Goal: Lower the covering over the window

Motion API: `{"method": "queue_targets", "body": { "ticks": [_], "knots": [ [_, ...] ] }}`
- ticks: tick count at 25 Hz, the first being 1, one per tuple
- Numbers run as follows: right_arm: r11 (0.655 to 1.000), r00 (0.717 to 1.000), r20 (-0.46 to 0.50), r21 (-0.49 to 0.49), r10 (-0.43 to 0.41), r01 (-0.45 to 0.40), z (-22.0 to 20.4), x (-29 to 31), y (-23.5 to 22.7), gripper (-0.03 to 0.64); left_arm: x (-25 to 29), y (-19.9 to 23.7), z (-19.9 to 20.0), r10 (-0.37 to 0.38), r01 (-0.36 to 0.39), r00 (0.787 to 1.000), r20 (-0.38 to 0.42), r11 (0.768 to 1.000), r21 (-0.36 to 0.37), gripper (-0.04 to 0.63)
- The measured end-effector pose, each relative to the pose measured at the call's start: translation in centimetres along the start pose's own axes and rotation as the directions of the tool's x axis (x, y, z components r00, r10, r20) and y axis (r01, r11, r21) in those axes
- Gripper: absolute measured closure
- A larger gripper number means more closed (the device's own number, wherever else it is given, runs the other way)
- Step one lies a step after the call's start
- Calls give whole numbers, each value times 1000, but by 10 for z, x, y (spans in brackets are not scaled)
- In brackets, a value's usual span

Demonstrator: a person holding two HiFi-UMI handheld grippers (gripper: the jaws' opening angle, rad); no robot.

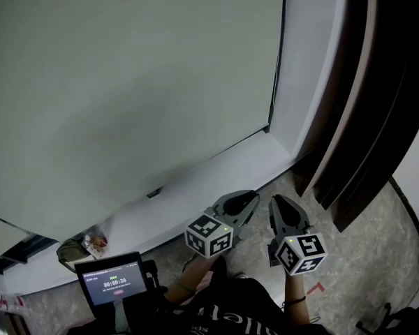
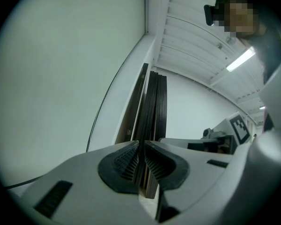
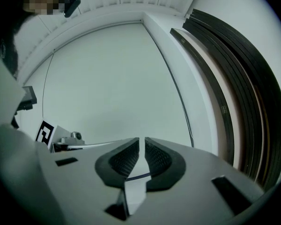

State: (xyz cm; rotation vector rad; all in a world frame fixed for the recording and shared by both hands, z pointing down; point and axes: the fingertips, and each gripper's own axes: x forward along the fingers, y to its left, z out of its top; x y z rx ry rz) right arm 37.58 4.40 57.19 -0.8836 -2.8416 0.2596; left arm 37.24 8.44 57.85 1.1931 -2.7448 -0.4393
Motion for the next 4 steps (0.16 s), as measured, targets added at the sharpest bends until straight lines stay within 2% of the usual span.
{"method": "queue_targets", "body": {
  "ticks": [4],
  "knots": [
    [1000, 1000, -15, -3, 6, -6, 0, 12, -3, 574, 5, 13, 0, 19, -19, 1000, -4, 1000, -17, 565]
  ]
}}
